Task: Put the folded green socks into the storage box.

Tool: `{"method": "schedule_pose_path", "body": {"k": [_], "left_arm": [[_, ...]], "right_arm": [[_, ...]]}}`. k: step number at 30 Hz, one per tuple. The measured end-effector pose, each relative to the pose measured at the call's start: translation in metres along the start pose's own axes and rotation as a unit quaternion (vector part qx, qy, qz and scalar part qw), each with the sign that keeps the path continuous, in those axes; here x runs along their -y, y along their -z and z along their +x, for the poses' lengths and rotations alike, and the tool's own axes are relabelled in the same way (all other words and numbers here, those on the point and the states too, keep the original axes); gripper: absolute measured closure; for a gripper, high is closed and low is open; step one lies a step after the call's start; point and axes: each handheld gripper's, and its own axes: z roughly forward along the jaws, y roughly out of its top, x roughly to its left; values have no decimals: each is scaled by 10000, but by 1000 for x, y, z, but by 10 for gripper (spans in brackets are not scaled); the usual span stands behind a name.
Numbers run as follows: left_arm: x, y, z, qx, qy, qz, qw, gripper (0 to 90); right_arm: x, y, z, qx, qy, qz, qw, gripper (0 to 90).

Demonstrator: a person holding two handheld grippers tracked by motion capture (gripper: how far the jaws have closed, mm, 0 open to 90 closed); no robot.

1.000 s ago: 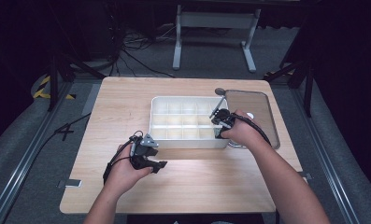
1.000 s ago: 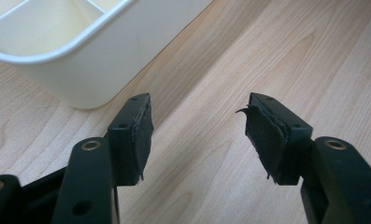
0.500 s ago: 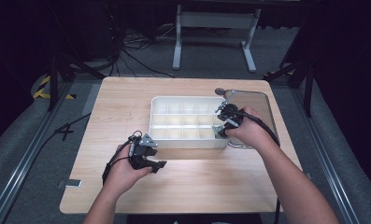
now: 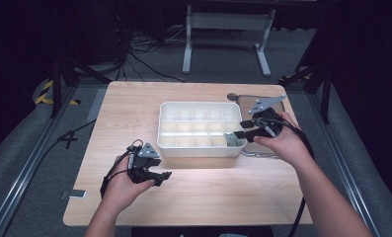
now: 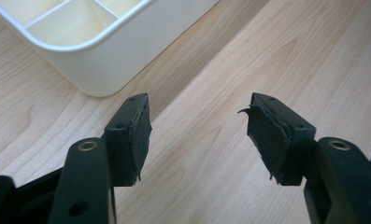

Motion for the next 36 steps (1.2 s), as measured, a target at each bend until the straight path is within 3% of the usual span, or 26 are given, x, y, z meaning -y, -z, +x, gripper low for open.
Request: {"method": "schedule_pose_path", "body": {"k": [3, 7, 12, 15, 20, 22, 25, 31, 33, 36], "left_arm": [[1, 4, -1, -23, -8, -20, 10000, 403], [3, 8, -3, 4, 36, -43, 10000, 403], [7, 12, -6, 144, 28, -24, 9999, 393], [9, 15, -7, 121, 23, -15, 9999, 393], [13, 22, -10, 138, -16, 61, 9999, 392], [14, 22, -12, 149, 1, 104, 9998, 392], [13, 23, -15, 176, -177, 168, 9995, 392], [10, 22, -17, 296, -225, 325, 9988, 390], [11, 19, -15, 319, -189, 360, 9987, 390], [10, 15, -11, 341, -154, 441, 9983, 390]], "right_arm": [[5, 12, 3, -74, -10, -216, 9997, 540], [13, 21, 9, -172, -16, -311, 9994, 531], [25, 23, 14, -306, -47, -397, 9987, 528], [28, 22, 15, -398, -41, -410, 9984, 523], [42, 24, 29, -564, -24, -465, 9973, 495], [48, 22, 35, -646, -50, -393, 9971, 491], [57, 15, 43, -849, -6, -255, 9961, 468], [73, 2, 60, -788, 4, -253, 9966, 453], [81, -5, 65, -810, 153, -230, 9963, 437], [91, -18, 69, -842, 181, -61, 9963, 428]]}}
